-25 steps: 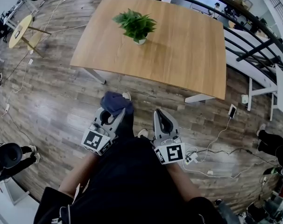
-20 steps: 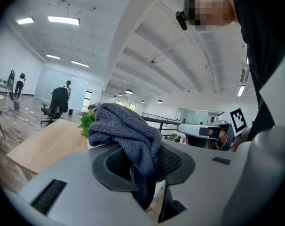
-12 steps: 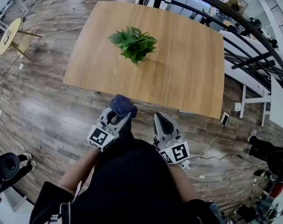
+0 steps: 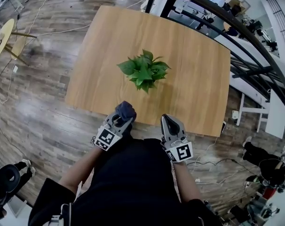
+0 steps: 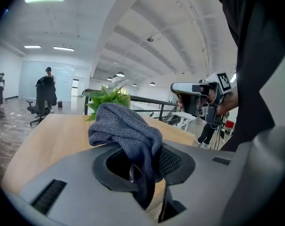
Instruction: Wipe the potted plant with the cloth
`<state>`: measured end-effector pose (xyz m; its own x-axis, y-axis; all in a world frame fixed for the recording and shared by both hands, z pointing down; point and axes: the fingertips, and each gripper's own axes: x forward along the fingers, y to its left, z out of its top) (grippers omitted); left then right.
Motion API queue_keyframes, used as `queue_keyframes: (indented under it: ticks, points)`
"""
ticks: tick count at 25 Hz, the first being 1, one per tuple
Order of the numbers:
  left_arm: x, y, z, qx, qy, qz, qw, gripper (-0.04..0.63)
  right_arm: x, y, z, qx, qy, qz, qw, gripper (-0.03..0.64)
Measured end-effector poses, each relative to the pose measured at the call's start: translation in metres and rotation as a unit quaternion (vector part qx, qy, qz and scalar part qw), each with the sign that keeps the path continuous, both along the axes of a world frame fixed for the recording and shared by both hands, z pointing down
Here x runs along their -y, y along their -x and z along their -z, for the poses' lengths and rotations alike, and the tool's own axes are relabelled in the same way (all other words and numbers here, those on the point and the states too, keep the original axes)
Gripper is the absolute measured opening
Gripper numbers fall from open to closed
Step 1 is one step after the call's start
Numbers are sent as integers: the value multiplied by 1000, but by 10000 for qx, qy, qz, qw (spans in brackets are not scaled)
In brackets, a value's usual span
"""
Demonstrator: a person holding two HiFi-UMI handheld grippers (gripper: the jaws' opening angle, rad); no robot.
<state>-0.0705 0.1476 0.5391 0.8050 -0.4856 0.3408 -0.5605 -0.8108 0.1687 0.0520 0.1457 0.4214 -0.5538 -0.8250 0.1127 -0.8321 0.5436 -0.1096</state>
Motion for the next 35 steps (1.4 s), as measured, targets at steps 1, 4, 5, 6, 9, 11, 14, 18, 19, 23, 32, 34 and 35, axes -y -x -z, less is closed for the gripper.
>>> queue_keyframes:
  ticks: [1,4,5,6,9,11,14,18,19,23,32,34,35]
  points:
    - [10,4,-7,-3,71,41,10000,132,8,-1,-5,7,17,3,10000,18]
    - [24,13,-31,75,430,69,9990,132,20,-2,-17,492,280,86,9984,44]
    - [27,14,-39,133,529,33,9985,132,24,-2,-21,601,372,125,9974,106]
    - [33,14,-46,176,608,18,9980,132,30,-3,-26,589,434,171,9972,142]
    - [55,11,-71,238,887,115,9957,132,50,-6,-56,14,531,348,9980,157]
    - [66,7,-94,338,1152,179,9926,132,68,-13,-84,-404,636,384,9964,178]
    - [78,3,-120,612,1393,223,9881,132,92,-22,-138,-795,983,537,9905,230]
    - [110,5,-136,919,1483,342,9841,132,119,-17,-190,-1167,1319,1035,9789,249]
    - [121,5,-138,891,1518,396,9836,132,125,-16,-198,-1260,1351,1164,9759,254]
    - [157,1,-141,451,1785,568,9813,132,144,-10,-214,-1180,1469,1411,9719,268]
    - [156,-34,-140,1452,1059,-778,9806,132,151,16,-209,-1371,1143,2048,9624,272]
    - [148,-34,-138,1561,976,-892,9788,132,149,16,-208,-1377,1149,2058,9620,272]
    - [142,-35,-137,1610,930,-999,9775,132,148,16,-209,-1389,1160,2053,9618,272]
